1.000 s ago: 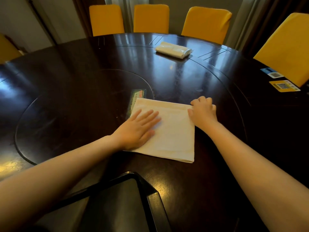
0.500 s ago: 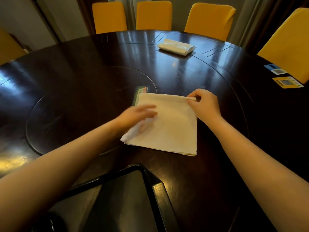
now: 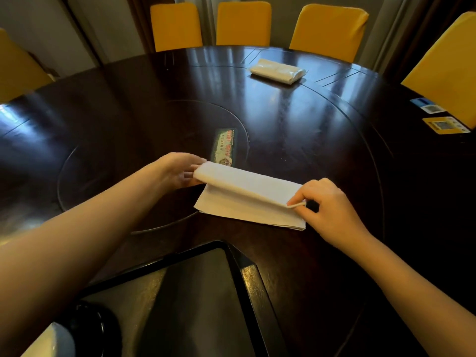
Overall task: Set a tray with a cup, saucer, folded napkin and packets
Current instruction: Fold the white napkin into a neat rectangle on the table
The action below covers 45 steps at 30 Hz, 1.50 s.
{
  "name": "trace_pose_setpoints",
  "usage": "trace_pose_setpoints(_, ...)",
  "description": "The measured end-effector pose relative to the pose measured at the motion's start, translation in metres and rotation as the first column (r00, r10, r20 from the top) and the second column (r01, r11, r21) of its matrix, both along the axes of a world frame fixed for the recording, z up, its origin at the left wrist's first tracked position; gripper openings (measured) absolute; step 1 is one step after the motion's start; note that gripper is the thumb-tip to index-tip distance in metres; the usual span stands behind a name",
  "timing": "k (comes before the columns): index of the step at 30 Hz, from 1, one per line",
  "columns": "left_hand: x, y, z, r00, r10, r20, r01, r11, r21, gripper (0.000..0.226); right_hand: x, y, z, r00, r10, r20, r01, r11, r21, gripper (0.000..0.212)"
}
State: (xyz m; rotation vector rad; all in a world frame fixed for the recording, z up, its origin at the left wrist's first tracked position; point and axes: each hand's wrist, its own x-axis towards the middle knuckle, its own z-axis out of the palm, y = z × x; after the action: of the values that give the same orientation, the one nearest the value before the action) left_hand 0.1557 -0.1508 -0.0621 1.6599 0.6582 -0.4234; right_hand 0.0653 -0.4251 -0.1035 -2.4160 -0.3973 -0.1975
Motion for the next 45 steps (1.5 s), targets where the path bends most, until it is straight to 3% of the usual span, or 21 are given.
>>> trace_pose_setpoints(8, -0.029, 0.004, -0.004, 0.939, -0.283, -0.193, 0.307, 0.946, 0.106, 0.025, -0.019, -0.003, -0.021, 0.988, 0.018, 0.151, 0.006, 0.987, -0.159, 0.012)
trace_pose_setpoints(15, -0.033, -0.004, -0.016, 0.944, -0.314, -0.099, 0.327, 0.864, 0.382, 0.043, -0.026, -0.008, -0.031, 0.971, 0.065, 0.23, -0.008, 0.971, -0.238, 0.013)
trace_pose_setpoints(22, -0.034, -0.007, -0.031, 0.889, -0.457, -0.042, 0.363, 0.646, 0.672, 0.046, -0.029, -0.009, -0.036, 0.958, 0.046, 0.284, 0.035, 0.962, -0.271, 0.016)
trace_pose_setpoints(26, -0.037, -0.005, -0.037, 0.862, -0.505, -0.052, 0.378, 0.57, 0.73, 0.047, -0.032, -0.01, -0.038, 0.962, 0.042, 0.272, 0.045, 0.951, -0.305, 0.019)
trace_pose_setpoints(29, -0.04, -0.001, -0.043, 0.837, -0.545, -0.05, 0.331, 0.43, 0.84, 0.063, -0.038, -0.01, -0.043, 0.965, 0.05, 0.256, 0.052, 0.925, -0.377, 0.027)
trace_pose_setpoints(31, -0.044, -0.007, -0.045, 0.714, -0.695, 0.086, 0.163, 0.285, 0.945, 0.065, -0.042, -0.008, -0.045, 0.964, 0.059, 0.259, 0.055, 0.909, -0.412, 0.03)
trace_pose_setpoints(32, -0.045, -0.012, -0.047, 0.575, -0.805, 0.145, 0.07, 0.225, 0.972, 0.063, -0.042, -0.008, -0.046, 0.964, 0.061, 0.259, 0.054, 0.91, -0.412, 0.031)
trace_pose_setpoints(34, -0.04, -0.022, -0.051, 0.279, -0.956, 0.087, 0.032, 0.1, 0.994, 0.058, -0.042, -0.008, -0.047, 0.965, 0.055, 0.257, 0.052, 0.919, -0.391, 0.031)
trace_pose_setpoints(35, -0.036, -0.025, -0.056, 0.194, -0.981, -0.004, 0.083, 0.013, 0.996, 0.057, -0.042, -0.009, -0.047, 0.967, 0.05, 0.251, 0.05, 0.924, -0.378, 0.031)
trace_pose_setpoints(36, -0.032, -0.025, -0.062, 0.169, -0.98, -0.101, 0.158, -0.074, 0.985, 0.057, -0.043, -0.009, -0.048, 0.969, 0.045, 0.243, 0.048, 0.93, -0.365, 0.032)
trace_pose_setpoints(38, -0.025, -0.02, -0.076, 0.225, -0.946, -0.232, 0.308, -0.157, 0.938, 0.062, -0.045, -0.011, -0.049, 0.976, 0.021, 0.215, 0.052, 0.944, -0.326, 0.033)
trace_pose_setpoints(42, -0.02, -0.017, -0.092, 0.272, -0.931, -0.244, 0.331, -0.148, 0.932, 0.074, -0.043, -0.001, -0.041, 0.983, -0.169, 0.069, 0.176, 0.978, -0.113, 0.019)
trace_pose_setpoints(45, -0.019, -0.017, -0.092, 0.276, -0.934, -0.228, 0.31, -0.138, 0.941, 0.077, -0.021, 0.028, -0.027, 0.931, -0.357, 0.073, 0.361, 0.931, -0.051, 0.021)
